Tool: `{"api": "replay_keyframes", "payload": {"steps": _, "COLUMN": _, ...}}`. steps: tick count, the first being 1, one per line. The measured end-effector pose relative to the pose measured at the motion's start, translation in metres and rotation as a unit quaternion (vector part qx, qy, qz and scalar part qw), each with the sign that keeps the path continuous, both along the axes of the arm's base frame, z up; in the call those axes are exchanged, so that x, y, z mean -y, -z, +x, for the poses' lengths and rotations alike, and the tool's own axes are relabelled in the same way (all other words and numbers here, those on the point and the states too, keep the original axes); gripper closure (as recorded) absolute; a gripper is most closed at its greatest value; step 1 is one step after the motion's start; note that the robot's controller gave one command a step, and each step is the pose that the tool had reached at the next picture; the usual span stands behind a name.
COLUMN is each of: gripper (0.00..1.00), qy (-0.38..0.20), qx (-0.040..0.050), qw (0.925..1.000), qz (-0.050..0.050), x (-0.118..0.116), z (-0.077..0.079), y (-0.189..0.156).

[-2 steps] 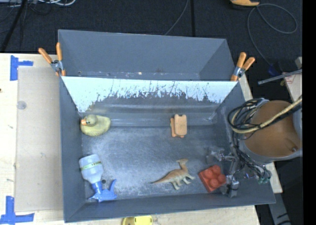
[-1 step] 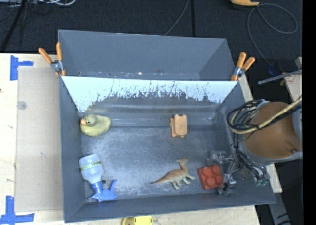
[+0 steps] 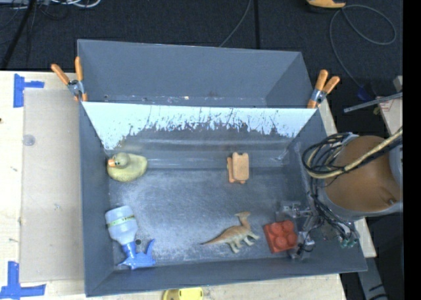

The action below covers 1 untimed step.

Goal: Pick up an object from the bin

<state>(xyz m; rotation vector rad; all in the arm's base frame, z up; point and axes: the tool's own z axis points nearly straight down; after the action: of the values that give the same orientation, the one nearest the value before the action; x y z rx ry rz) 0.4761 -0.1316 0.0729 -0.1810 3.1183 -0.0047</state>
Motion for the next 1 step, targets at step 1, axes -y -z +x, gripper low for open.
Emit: {"api": "replay_keyframes", "payload": {"steps": 1, "gripper": 1.0, "qy": 0.0, "qx": -0.0011, "qw": 1.0, "qz": 0.0, "x": -0.0004, "z": -0.0007, "y": -0.0033}}
